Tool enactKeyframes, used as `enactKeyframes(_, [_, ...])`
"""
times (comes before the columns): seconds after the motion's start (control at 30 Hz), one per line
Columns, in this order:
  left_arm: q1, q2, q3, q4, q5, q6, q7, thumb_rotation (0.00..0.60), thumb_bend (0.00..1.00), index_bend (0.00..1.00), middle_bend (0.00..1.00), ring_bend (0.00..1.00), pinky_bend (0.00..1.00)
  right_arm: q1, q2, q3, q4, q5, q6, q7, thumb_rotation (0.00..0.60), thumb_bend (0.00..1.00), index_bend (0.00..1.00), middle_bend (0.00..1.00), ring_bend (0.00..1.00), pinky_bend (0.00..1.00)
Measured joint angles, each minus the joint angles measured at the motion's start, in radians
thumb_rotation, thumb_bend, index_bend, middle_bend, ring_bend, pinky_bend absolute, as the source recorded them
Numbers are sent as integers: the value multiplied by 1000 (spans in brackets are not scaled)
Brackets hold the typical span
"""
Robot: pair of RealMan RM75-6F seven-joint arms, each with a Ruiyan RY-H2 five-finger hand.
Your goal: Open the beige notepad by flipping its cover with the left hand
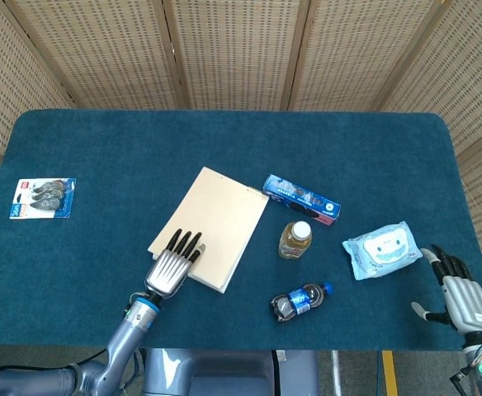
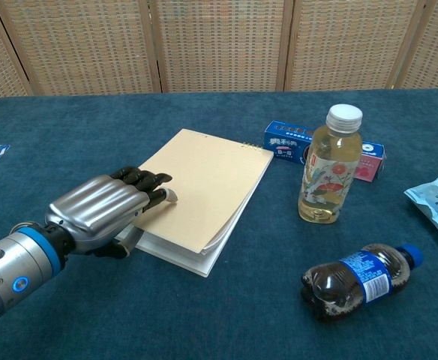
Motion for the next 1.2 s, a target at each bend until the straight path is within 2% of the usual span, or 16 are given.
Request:
enactKeyframes(0.47, [-23, -13, -13, 36, -10, 11, 0, 600, 682, 136, 0, 0, 0, 0, 1, 0, 0, 1, -2, 2, 600, 260, 0, 0, 0, 0])
enactKeyframes(0.9, [-48, -21, -35, 51, -75, -18, 18, 600, 676, 137, 0, 0, 0, -1, 1, 2, 1, 3, 1, 6, 600, 260, 0, 0, 0, 0])
enactKeyframes(1.2, [-66, -43, -51, 87, -85, -3, 11, 600, 677, 168, 0, 0, 0, -1, 1, 3, 2, 5, 0, 7, 600, 260, 0, 0, 0, 0])
